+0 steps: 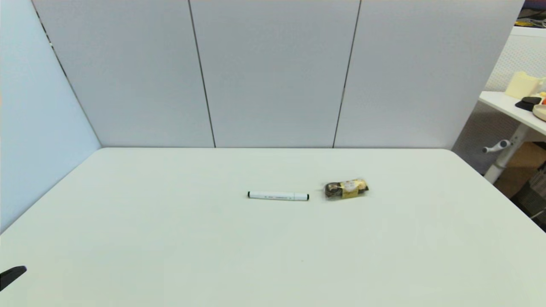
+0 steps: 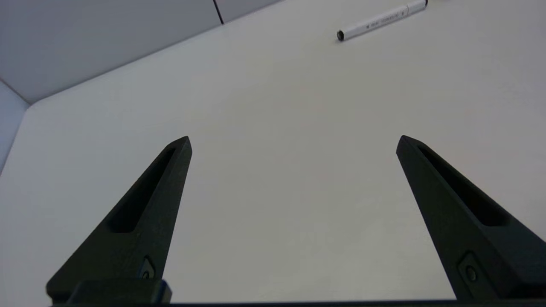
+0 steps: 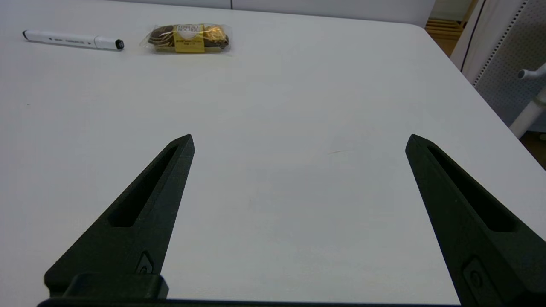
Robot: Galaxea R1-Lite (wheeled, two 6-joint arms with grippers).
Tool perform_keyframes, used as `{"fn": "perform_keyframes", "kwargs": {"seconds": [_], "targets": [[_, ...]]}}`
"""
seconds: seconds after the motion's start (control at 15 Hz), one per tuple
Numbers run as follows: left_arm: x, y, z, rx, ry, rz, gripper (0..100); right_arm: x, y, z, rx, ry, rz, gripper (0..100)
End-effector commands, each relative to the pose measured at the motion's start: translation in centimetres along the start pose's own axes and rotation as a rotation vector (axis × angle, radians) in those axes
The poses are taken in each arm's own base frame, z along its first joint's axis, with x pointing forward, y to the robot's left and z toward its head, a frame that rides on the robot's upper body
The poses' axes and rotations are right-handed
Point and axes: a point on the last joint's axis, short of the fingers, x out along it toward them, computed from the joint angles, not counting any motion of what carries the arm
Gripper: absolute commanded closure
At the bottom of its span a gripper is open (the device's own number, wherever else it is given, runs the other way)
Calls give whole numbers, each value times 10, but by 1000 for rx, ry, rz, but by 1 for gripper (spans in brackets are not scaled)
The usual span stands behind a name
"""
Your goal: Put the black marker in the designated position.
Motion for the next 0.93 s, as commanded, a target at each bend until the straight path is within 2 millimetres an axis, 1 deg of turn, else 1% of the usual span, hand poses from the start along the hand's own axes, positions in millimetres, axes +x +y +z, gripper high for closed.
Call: {"fn": "perform_keyframes", "kwargs": {"seconds": [0.07, 0.27, 0.47, 0.53, 0.6, 0.93], "targets": [[-24, -19, -32, 8, -158, 89, 0, 0, 0, 0, -1, 1, 1, 0], [-27, -23, -46, -66, -185, 137, 0, 0, 0, 0, -1, 1, 1, 0], [-26, -21, -54, -116, -131, 310, 0, 0, 0, 0, -1, 1, 1, 0], [-25, -21, -60, -136, -86, 341, 0, 0, 0, 0, -1, 1, 1, 0], [-25, -22, -65, -151, -37, 333, 0, 0, 0, 0, -1, 1, 1, 0], [-25, -22, -64, -233, -54, 352, 0, 0, 0, 0, -1, 1, 1, 0]]}}
